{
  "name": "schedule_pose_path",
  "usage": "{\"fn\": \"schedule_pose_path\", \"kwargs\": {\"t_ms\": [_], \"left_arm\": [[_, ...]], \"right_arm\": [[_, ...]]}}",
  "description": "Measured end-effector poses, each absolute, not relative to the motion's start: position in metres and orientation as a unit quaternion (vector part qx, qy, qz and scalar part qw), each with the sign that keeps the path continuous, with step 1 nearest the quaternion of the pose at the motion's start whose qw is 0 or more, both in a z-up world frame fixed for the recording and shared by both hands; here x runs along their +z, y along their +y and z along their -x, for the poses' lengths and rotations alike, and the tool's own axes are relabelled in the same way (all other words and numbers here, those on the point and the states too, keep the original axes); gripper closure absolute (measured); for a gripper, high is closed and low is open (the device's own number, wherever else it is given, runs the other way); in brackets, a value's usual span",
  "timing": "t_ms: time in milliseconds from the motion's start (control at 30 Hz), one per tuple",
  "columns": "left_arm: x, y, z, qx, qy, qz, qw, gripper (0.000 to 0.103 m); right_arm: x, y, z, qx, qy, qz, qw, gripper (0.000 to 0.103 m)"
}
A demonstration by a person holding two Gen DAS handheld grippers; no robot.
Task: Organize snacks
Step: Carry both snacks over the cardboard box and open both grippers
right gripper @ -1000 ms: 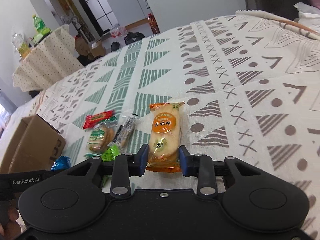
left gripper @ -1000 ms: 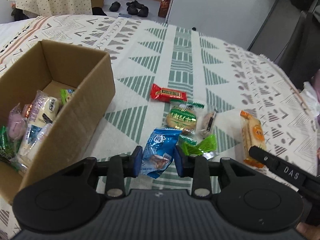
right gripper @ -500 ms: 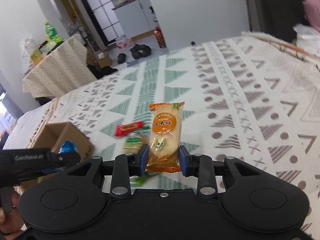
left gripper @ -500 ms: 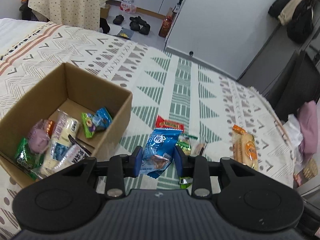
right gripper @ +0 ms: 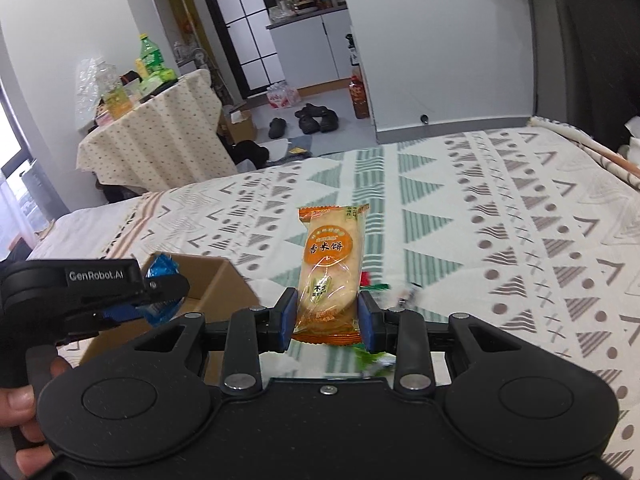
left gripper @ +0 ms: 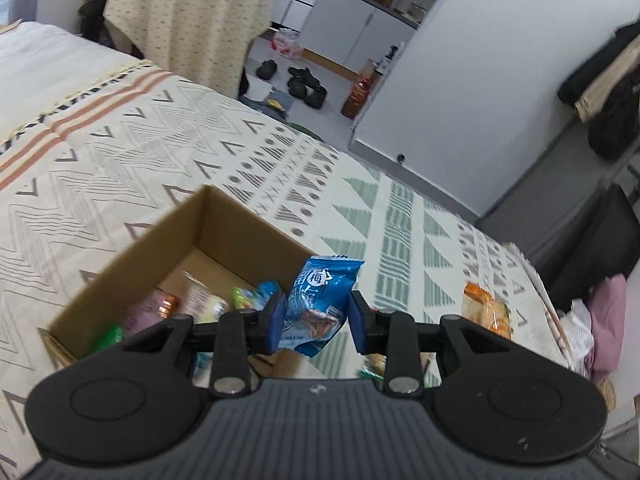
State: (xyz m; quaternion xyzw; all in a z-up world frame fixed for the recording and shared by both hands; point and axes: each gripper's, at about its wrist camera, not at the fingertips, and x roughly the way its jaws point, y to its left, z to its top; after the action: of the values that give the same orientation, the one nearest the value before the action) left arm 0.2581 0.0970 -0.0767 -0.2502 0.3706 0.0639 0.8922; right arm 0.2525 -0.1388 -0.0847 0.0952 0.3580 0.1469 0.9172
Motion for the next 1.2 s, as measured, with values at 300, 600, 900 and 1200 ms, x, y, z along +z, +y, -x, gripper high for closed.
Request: {"fn": "schedule_pose_path", "kwargs": {"t_ms": [300, 600, 900, 1200], "left_arm": [[-0.078, 0.144, -0.256, 0.073, 0.366, 0.300, 0.878, 0.070], [-0.092, 0.178, -0.259, 0.086, 0.371, 0.340, 0.860, 0.070], [-0.108, 0.199, -0.266, 0.109, 0.383, 0.370, 0.839, 0.062], [-0.113, 0.210, -0.266, 0.137, 0.381, 0.375, 0.834, 0.047]], "right_arm": [[-0.073, -0.087, -0.250, 0.172, 0.354, -0.067, 0.917, 0.071], [-0.068, -0.042, -0.254, 0.199, 0.357, -0.057, 0.911, 0.071], [-0.074, -0.008, -0.265, 0.213, 0.362, -0.046, 0.906, 0.071], [-0.084, 0.014, -0.276, 0.226, 0.373, -0.031, 0.899, 0.071]]}}
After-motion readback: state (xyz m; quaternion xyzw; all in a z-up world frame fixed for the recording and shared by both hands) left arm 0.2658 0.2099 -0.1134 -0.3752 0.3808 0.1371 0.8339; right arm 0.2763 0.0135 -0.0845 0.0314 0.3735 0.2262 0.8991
